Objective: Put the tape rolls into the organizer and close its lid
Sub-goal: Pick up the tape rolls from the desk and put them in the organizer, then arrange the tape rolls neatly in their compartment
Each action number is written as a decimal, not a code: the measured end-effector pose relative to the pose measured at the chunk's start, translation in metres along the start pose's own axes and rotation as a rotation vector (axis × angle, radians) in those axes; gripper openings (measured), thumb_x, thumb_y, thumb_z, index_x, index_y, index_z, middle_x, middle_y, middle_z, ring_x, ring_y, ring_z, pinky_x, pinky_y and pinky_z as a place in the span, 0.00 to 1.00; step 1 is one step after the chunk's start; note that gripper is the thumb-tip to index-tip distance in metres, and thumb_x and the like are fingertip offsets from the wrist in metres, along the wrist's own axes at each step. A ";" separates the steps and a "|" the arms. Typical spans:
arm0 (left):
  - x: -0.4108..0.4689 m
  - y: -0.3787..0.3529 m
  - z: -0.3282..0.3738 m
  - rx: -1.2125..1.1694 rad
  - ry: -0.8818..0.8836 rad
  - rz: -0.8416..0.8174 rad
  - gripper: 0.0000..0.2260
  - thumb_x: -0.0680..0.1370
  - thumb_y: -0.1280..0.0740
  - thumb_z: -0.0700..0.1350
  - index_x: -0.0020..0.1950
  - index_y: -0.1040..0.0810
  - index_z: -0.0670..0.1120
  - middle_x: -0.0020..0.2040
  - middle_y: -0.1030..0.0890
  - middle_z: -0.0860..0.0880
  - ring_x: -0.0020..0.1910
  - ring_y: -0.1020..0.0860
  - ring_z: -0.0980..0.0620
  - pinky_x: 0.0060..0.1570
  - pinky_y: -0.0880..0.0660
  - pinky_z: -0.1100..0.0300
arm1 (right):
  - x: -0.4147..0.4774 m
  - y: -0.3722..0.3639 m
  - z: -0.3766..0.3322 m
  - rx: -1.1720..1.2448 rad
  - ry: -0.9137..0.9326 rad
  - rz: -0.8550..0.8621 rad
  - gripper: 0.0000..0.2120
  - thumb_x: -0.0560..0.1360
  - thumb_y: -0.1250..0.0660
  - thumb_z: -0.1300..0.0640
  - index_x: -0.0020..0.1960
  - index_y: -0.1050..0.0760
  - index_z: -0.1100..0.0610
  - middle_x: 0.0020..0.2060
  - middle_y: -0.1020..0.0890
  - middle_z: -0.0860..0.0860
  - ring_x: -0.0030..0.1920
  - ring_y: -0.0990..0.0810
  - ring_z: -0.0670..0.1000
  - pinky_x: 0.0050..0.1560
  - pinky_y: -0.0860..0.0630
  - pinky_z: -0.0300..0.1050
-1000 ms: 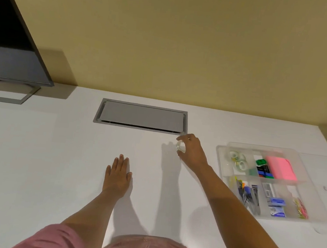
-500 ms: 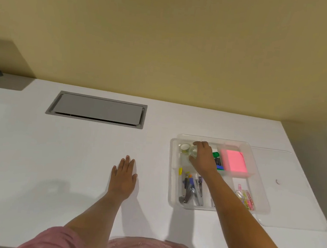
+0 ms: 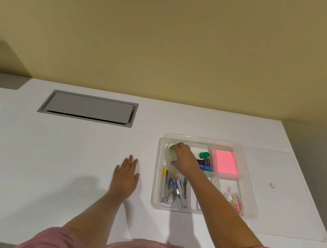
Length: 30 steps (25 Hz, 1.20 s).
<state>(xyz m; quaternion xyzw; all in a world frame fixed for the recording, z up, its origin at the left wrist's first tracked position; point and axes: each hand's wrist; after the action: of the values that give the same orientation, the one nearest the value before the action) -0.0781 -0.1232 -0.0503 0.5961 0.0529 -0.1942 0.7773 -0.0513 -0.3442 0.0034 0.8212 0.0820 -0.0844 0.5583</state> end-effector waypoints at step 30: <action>0.074 0.052 0.120 0.246 -0.379 0.046 0.20 0.72 0.32 0.56 0.61 0.25 0.51 0.59 0.22 0.51 0.62 0.29 0.48 0.62 0.39 0.54 | 0.017 0.023 0.036 -0.014 0.131 0.173 0.11 0.72 0.35 0.70 0.52 0.20 0.63 0.50 0.18 0.61 0.55 0.24 0.62 0.56 0.26 0.51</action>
<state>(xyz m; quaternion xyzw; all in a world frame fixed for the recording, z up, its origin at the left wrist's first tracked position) -0.0085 -0.2430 0.0076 0.6403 -0.1316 -0.2899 0.6990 -0.0316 -0.3855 0.0068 0.8250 0.0478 0.0185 0.5628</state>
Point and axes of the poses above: each hand's wrist, its own x-axis towards the middle knuckle, its own y-axis out of the back of the hand, z = x × y
